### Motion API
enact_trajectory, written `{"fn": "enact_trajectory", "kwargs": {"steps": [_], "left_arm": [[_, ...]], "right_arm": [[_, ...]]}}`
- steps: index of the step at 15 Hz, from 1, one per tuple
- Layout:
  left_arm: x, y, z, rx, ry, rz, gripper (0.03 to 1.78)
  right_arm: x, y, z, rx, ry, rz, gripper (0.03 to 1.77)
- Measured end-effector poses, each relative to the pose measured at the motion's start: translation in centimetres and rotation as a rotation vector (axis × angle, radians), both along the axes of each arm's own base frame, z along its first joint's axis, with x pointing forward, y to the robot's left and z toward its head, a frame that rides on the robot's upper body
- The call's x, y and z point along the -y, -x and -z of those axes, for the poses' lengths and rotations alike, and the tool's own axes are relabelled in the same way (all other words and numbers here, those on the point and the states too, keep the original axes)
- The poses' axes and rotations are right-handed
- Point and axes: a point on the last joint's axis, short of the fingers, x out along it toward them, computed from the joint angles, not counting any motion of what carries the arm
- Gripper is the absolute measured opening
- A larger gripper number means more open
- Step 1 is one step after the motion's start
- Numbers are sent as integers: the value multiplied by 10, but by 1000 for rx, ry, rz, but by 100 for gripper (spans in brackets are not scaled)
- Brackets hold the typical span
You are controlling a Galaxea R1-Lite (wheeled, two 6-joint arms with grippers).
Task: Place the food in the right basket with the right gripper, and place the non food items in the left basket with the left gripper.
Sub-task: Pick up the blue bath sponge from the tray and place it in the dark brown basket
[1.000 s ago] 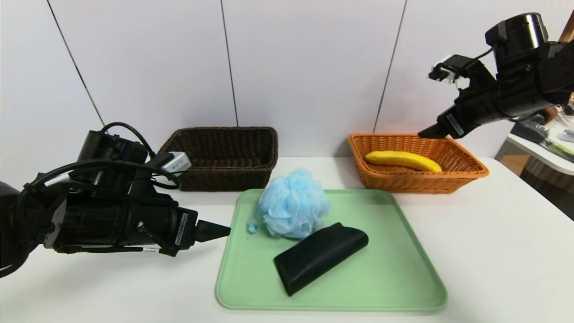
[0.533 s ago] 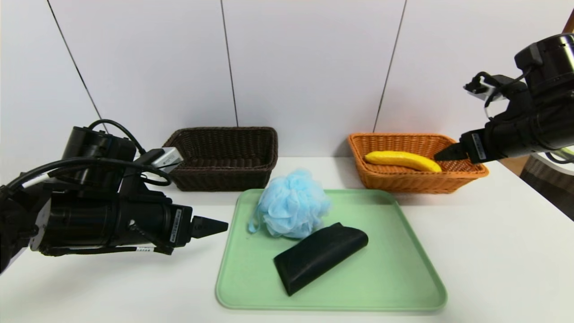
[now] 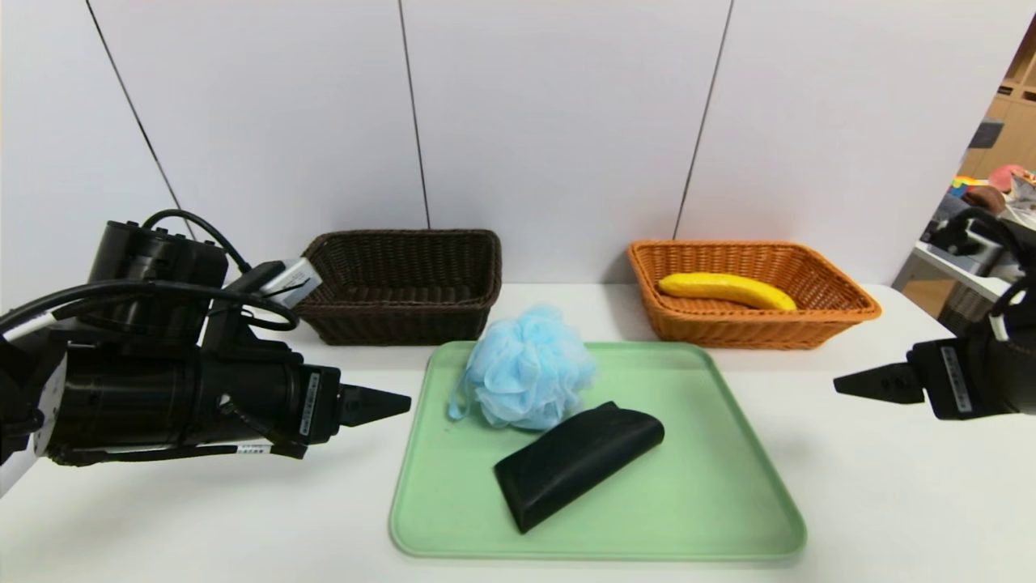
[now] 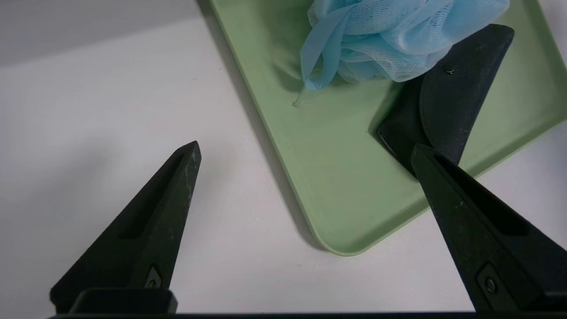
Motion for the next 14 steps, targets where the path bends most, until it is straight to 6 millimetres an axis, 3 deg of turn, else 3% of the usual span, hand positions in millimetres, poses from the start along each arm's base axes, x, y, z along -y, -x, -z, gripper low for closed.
{"fn": "enact_trajectory", "kwargs": {"steps": [3,6,10,14], "left_arm": [[2,2,-2,5,16,41,169],[16,5,-10,30,38,122,169],[56,-2,-31,82,66,237,169],[105,-20,-23,73,-27,184,169]], "right_arm": [[-2,29,8,0,-6,-42,169],[-4,41,13,-1,-10,-68,169],[-5,44,15,-5,-22,-64,170],[-5,42,17,-9,-22,-64,170]]}}
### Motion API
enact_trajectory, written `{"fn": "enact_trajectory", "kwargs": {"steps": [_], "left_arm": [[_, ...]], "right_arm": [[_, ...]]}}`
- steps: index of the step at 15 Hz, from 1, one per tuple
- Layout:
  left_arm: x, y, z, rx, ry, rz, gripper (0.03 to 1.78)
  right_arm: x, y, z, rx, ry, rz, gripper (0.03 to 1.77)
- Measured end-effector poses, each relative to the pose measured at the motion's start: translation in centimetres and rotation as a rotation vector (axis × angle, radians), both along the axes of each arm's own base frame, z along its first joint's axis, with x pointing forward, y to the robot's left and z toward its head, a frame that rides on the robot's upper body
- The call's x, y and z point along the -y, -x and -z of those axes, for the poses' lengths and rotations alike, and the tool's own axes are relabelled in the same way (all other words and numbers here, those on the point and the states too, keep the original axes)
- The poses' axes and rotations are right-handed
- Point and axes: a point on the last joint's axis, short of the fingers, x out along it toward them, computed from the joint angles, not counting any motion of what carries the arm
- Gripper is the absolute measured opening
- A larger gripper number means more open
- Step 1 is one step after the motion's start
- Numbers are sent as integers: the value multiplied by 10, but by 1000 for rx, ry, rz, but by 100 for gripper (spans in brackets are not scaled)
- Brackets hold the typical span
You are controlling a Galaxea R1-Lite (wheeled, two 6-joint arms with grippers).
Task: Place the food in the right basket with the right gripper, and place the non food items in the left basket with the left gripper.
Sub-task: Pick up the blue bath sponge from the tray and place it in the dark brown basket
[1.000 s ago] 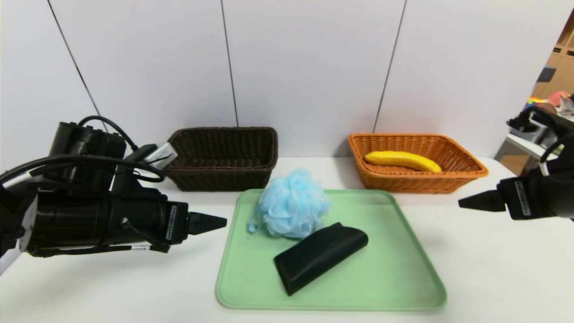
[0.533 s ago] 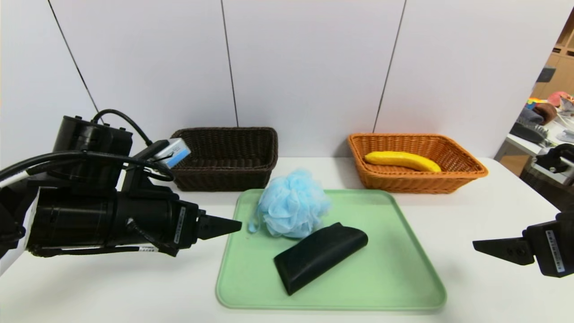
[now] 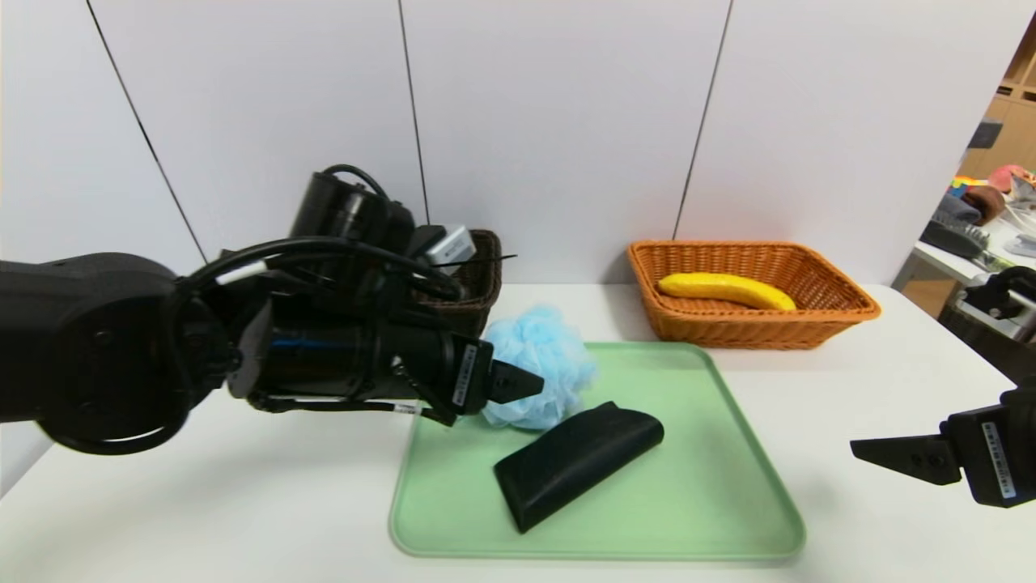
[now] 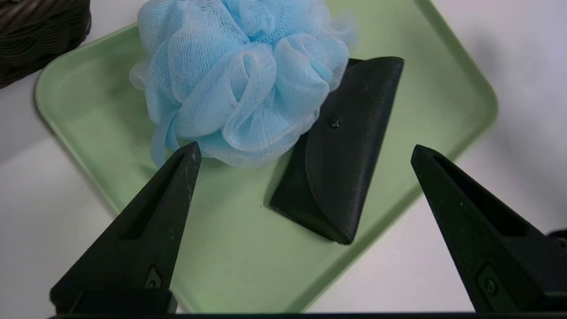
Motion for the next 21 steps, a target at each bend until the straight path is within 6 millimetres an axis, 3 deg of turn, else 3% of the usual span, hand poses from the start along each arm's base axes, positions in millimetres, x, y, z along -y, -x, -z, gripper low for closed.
{"fn": "enact_trajectory", "kwargs": {"steps": [6,21], "left_arm": [[51,-19,9,-29,-102,-184,169],[66,-38,19,16,-138,-361,169]], "right_arm": [[-2,-7,2,10,-2,0,170],[-8,-7,3,8,-8,-38,170]]}}
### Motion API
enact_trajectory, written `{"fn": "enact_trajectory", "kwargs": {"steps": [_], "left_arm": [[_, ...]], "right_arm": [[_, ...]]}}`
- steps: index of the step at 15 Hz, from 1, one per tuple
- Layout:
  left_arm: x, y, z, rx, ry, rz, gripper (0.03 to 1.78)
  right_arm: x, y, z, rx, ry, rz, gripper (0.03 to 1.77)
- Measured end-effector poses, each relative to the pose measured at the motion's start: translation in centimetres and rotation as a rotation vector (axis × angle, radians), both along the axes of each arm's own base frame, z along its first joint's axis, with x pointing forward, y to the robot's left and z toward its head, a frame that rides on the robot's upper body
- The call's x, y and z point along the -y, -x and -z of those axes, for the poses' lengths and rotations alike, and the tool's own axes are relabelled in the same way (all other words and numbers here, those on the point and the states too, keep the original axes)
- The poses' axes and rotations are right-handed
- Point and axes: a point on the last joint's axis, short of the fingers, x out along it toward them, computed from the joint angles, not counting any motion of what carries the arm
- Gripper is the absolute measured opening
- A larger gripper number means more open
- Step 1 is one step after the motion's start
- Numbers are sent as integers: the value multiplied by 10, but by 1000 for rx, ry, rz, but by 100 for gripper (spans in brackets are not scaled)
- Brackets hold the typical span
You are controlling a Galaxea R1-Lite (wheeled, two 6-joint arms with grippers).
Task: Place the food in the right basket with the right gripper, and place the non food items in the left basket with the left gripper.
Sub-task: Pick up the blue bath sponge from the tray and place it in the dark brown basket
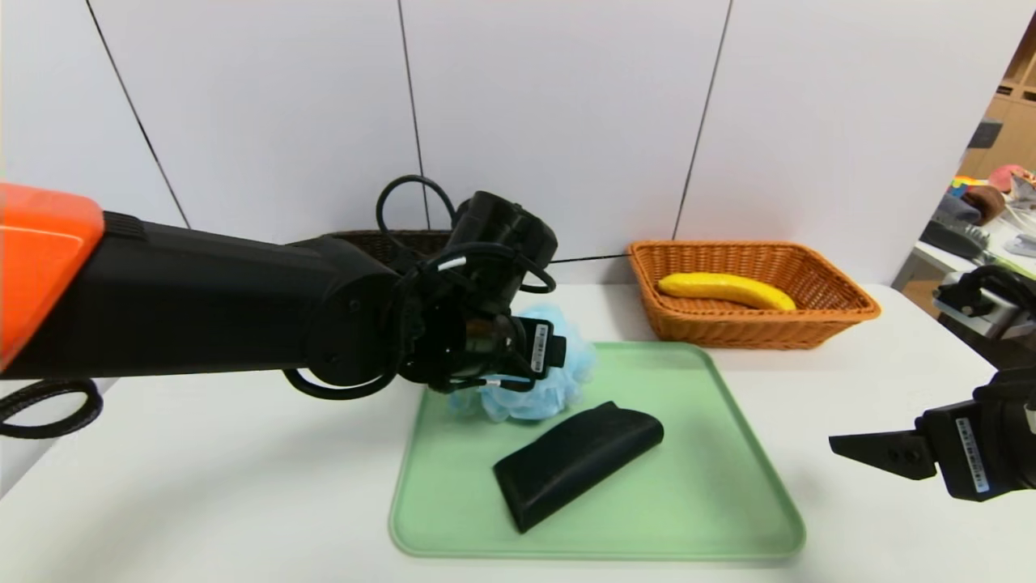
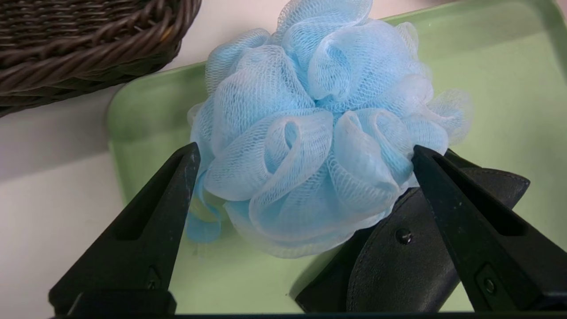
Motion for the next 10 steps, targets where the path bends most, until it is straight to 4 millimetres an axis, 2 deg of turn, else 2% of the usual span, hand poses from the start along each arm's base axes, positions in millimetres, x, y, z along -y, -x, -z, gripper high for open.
{"fn": "enact_trajectory", "kwargs": {"steps": [4,10], "left_arm": [[10,-9,18,-84,60,-1,169],[17,-20,45,-139,31,-21,169]], "right_arm": [[-1,3,0,2,1,-11,170],[0,8,-1,13,-2,-15,170]]}}
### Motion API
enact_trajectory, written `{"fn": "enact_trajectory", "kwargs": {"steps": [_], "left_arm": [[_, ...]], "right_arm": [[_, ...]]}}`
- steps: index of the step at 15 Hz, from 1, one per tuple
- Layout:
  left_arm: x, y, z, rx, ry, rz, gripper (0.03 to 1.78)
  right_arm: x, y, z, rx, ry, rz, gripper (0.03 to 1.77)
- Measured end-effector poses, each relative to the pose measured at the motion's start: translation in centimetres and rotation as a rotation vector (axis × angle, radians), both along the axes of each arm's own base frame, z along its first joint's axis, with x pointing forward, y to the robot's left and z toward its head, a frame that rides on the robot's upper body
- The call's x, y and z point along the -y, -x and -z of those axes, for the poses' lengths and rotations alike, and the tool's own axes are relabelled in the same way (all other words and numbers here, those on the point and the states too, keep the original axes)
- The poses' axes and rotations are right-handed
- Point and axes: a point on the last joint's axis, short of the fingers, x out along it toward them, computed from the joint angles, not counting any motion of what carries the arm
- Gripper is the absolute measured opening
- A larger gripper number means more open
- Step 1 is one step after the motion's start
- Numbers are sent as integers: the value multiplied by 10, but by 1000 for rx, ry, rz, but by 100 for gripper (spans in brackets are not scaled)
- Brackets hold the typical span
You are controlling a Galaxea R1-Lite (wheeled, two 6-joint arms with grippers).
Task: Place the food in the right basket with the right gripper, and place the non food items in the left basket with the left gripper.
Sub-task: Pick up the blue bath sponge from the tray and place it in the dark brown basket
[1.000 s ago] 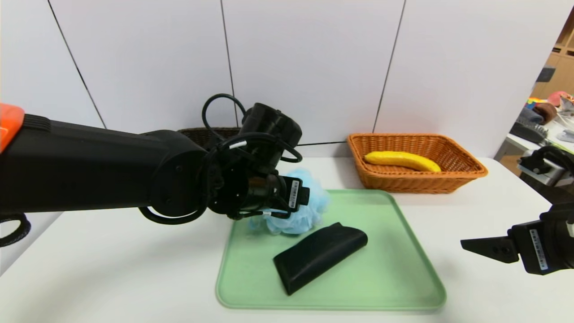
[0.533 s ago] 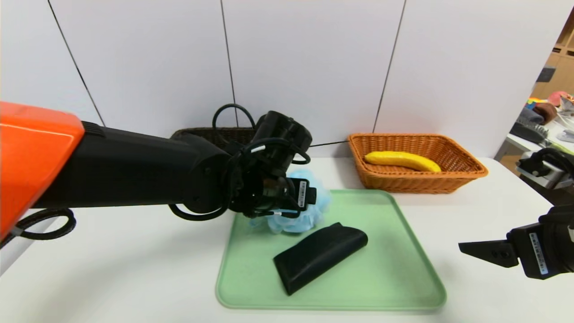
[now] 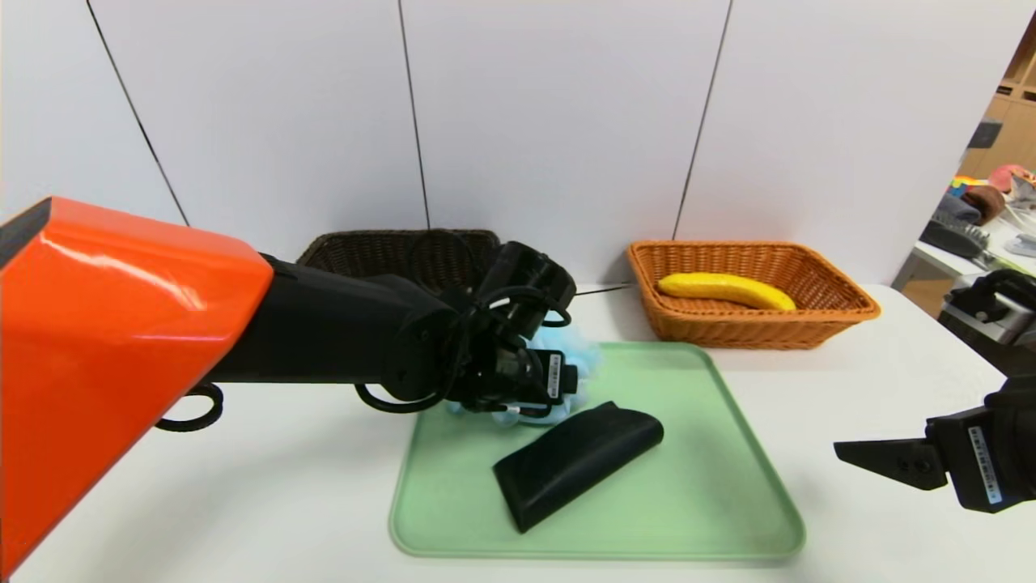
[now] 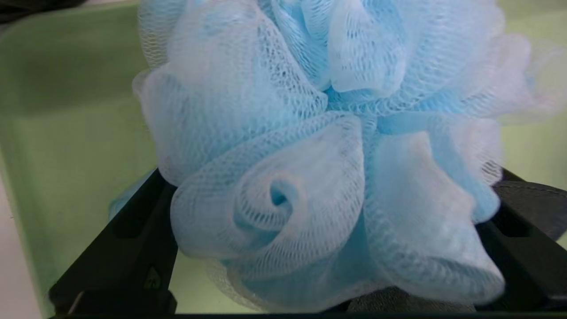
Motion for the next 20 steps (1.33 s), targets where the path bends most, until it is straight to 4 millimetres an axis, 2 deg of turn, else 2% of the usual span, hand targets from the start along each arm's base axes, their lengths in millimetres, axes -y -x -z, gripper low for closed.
{"fn": "enact_trajectory", "kwargs": {"steps": [6,7,10,14,16,20], "left_arm": [[3,-3,11,-25,-10,-11,169],[3,-3,11,-24,-9,-13,160],[3,-3,11,-21,-10,-15,113],[2,-1,5,-11,-1,-15,74],[1,0,4,-9,-4,-13,31],[-3,4,-3,1,0,-11,31]], "right_arm": [[1,4,-2,13,-3,0,170],[1,5,-2,14,-3,-1,170],[2,6,-2,17,-4,-1,170],[3,8,-4,27,-5,1,170],[3,8,-4,28,-4,4,170],[3,8,-4,27,-4,5,170]]}}
